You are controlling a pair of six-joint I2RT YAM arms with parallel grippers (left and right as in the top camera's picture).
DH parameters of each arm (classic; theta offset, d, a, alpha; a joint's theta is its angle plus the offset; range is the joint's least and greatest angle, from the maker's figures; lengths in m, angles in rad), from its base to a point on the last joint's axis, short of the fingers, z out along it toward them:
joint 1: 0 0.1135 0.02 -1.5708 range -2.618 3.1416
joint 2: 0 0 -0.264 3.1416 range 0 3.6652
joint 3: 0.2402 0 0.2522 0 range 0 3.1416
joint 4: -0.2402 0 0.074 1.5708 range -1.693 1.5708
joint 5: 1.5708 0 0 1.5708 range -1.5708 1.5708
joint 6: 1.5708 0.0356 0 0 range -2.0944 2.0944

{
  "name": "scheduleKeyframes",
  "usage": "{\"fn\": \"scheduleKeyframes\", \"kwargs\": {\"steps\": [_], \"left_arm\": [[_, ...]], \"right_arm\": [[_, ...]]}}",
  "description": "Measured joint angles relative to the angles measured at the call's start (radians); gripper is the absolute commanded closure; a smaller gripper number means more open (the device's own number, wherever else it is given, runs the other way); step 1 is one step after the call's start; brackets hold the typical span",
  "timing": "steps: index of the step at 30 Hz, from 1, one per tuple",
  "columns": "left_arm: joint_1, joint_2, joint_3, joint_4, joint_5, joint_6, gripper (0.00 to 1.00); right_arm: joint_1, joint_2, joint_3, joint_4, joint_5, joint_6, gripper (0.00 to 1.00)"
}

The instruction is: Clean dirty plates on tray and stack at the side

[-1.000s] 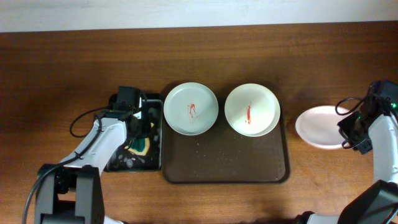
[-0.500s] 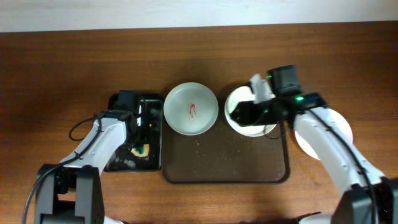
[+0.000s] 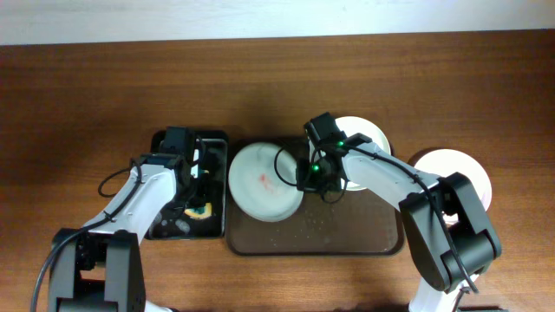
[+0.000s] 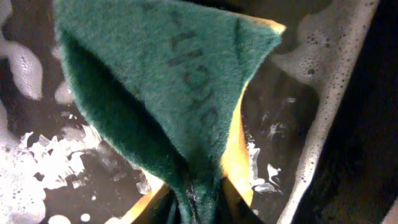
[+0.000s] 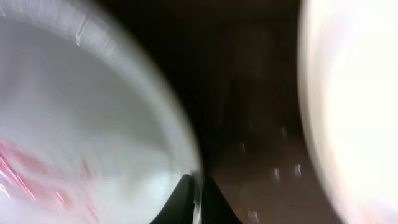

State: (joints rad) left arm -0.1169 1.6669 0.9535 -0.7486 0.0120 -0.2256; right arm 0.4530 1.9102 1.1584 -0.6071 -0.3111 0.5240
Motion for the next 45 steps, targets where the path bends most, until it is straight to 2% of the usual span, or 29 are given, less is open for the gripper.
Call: {"fn": "scheduleKeyframes", "kwargs": {"steps": [6, 8, 10, 13, 16, 19, 20, 22, 27, 29, 36, 40, 45], "left_arm": [[0.000, 0.000, 0.000, 0.000, 0.000, -0.002, 0.94], [0.000, 0.000, 0.000, 0.001, 0.000, -0.002, 0.90], [0.000, 0.000, 0.000, 0.001, 0.000, -0.002, 0.89], [0.000, 0.000, 0.000, 0.002, 0.000, -0.002, 0.87], [0.000, 0.000, 0.000, 0.001, 0.000, -0.002, 0.87], [0.000, 0.000, 0.000, 0.001, 0.000, -0.002, 0.80], [0.000, 0.000, 0.000, 0.001, 0.000, -0.002, 0.70], [0.000, 0.000, 0.000, 0.001, 0.001, -0.002, 0.68], [0.000, 0.000, 0.000, 0.001, 0.001, -0.002, 0.81], [0.000, 0.000, 0.000, 0.003, 0.003, -0.002, 1.00], [0.000, -0.016, 0.023, -0.018, 0.007, -0.002, 1.00], [0.000, -0.208, 0.066, -0.018, 0.010, -0.002, 1.00], [-0.004, -0.278, 0.069, 0.067, -0.071, 0.018, 1.00]], "right_arm": [[0.000, -0.010, 0.018, -0.312, -0.023, 0.003, 0.95], [0.000, -0.040, 0.013, -0.343, -0.007, 0.003, 0.71], [0.000, -0.054, 0.007, -0.328, 0.018, 0.005, 0.67], [0.000, -0.056, 0.002, -0.224, 0.111, 0.003, 0.69], [0.000, -0.056, 0.002, -0.172, 0.158, -0.015, 0.95], [0.001, -0.056, 0.001, -0.173, 0.164, -0.027, 0.96], [0.000, -0.056, 0.001, -0.177, 0.163, -0.027, 0.96], [0.000, -0.056, 0.001, -0.198, 0.157, -0.027, 0.96], [0.000, -0.056, 0.001, -0.216, 0.153, -0.027, 0.96], [0.000, -0.056, 0.001, -0.216, 0.153, -0.026, 0.96], [0.000, -0.056, 0.001, -0.220, 0.153, -0.027, 0.96], [0.000, -0.056, 0.001, -0.220, 0.153, -0.027, 0.96], [0.000, -0.056, 0.001, -0.233, 0.153, -0.027, 0.96]]}}
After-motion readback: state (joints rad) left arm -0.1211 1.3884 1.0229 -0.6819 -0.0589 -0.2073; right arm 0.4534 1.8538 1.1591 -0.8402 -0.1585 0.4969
